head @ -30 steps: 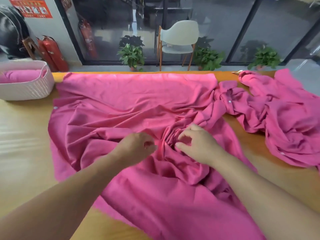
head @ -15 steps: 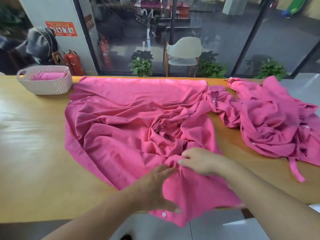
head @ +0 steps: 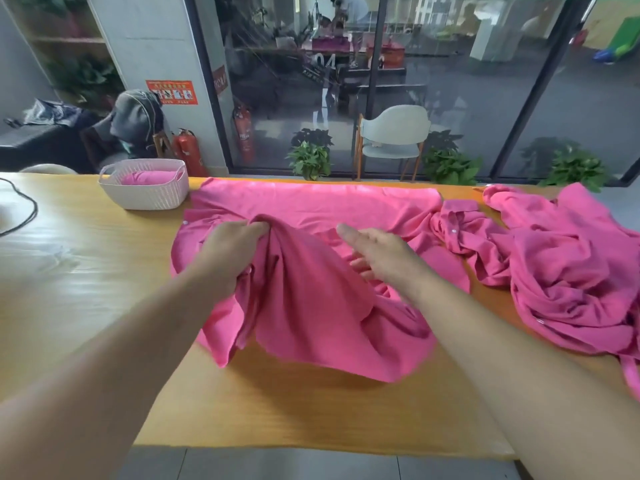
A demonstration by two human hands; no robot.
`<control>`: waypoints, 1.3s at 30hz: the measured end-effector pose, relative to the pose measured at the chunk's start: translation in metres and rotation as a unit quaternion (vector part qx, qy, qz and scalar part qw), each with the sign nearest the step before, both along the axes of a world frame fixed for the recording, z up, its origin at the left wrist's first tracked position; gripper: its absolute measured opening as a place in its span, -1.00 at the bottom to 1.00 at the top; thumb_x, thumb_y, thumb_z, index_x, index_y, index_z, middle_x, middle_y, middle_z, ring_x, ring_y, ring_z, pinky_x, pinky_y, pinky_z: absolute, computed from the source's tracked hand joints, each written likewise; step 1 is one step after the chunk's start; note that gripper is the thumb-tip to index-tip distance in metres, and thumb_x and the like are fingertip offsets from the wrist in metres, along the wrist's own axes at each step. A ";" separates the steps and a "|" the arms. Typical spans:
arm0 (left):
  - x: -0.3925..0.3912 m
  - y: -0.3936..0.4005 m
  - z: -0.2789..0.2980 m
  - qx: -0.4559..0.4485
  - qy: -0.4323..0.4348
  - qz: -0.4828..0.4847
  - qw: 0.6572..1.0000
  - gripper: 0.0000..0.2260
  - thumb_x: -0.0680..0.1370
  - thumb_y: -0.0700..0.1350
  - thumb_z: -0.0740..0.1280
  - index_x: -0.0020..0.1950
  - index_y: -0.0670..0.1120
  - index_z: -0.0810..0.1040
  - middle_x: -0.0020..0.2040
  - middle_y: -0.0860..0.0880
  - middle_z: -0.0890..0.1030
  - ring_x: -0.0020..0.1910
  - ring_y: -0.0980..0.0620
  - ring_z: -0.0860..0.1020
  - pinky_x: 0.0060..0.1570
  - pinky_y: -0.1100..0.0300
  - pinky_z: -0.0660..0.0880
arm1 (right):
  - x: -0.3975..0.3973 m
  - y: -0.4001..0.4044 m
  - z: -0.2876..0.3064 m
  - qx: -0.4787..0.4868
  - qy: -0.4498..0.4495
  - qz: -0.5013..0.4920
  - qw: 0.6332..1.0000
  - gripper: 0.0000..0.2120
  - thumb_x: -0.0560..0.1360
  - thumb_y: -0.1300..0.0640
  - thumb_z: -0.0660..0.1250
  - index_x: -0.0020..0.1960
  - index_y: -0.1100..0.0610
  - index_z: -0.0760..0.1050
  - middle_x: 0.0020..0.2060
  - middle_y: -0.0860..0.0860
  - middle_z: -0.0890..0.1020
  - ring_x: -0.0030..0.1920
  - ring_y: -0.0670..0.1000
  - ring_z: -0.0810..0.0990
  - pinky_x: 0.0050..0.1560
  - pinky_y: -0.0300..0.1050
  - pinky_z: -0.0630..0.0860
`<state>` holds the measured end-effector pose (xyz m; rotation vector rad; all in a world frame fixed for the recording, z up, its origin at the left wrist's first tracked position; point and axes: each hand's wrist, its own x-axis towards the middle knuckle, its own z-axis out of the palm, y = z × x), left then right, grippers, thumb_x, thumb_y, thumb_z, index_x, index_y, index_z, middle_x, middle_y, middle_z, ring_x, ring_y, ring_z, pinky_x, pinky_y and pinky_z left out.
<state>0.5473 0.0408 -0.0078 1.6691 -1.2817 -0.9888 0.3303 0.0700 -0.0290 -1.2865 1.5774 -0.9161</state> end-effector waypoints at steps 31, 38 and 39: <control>0.112 -0.143 -0.011 -0.001 -0.082 -0.256 0.963 -0.75 0.44 0.04 0.47 -0.11 -0.15 0.61 -0.15 -0.10 0.67 -0.12 -0.09 0.60 0.00 -0.03 0.53 | 0.149 -0.185 0.052 0.082 0.138 0.125 0.979 -0.75 0.39 0.00 0.51 -0.04 0.14 0.62 -0.12 0.02 0.65 -0.16 0.04 0.58 -0.26 -0.17 0.47; 0.167 -0.206 -0.001 0.005 0.084 -0.011 0.996 -0.89 0.56 -0.16 0.35 -0.15 -0.11 0.61 -0.18 -0.14 0.60 -0.15 -0.06 0.55 -0.12 0.09 0.49 | 0.096 -0.181 -0.008 0.167 0.309 0.267 0.897 -0.84 0.32 -0.06 0.57 -0.26 -0.03 0.64 -0.31 -0.12 0.64 -0.24 -0.02 0.55 -0.22 -0.16 0.43; 0.170 -0.214 -0.003 0.004 0.058 -0.010 0.998 -0.89 0.57 -0.13 0.35 -0.13 -0.10 0.62 -0.15 -0.15 0.62 -0.14 -0.07 0.55 -0.09 0.07 0.51 | 0.090 -0.179 -0.018 0.168 0.316 0.258 0.897 -0.88 0.33 -0.03 0.55 -0.26 -0.04 0.63 -0.27 -0.16 0.66 -0.17 -0.05 0.59 -0.16 -0.17 0.47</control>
